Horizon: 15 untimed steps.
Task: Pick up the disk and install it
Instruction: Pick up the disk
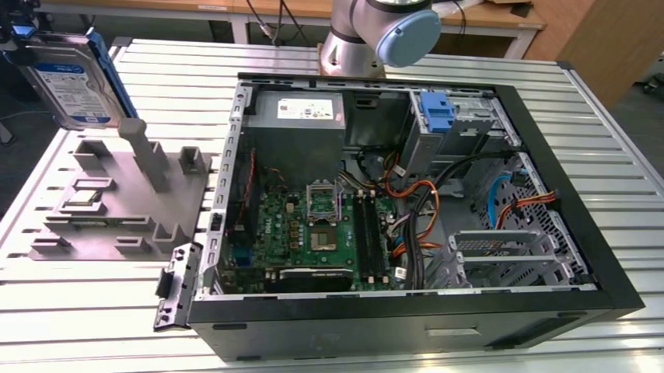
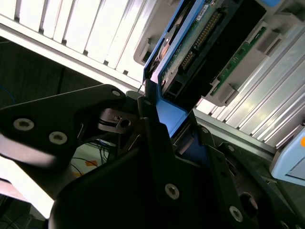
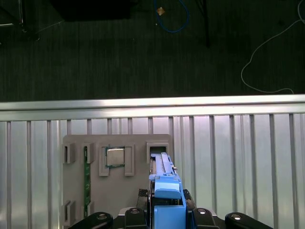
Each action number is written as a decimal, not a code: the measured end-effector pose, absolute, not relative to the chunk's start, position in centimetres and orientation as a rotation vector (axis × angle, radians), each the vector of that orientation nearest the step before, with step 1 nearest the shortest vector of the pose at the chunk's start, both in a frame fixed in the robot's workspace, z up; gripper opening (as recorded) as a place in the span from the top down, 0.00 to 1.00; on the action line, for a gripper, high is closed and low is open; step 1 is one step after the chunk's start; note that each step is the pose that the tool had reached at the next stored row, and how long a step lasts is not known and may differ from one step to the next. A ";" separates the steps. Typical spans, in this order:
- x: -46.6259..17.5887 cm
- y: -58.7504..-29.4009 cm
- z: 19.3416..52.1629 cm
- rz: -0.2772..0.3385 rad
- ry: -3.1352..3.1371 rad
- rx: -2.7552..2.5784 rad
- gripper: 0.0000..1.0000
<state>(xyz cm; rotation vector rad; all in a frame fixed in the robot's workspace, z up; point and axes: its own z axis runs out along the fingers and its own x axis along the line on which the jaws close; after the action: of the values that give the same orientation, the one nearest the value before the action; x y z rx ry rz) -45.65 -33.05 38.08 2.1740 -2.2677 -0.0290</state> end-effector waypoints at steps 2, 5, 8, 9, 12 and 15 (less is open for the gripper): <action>-45.6 -33.1 38.1 -0.029 -2.268 2.174 0.64; -45.7 -33.1 38.2 -0.029 -2.268 2.174 0.64; -45.7 -33.1 38.2 -0.029 -2.268 2.174 0.64; -45.7 -33.1 38.2 -0.029 -2.268 2.174 0.64; -45.7 -33.1 38.3 -0.029 -2.268 2.174 0.64; -45.7 -33.1 38.4 -0.029 -2.268 2.174 0.64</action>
<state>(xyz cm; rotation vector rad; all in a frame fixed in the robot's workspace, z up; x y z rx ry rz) -45.65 -33.05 38.35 2.1740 -2.2676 -0.0290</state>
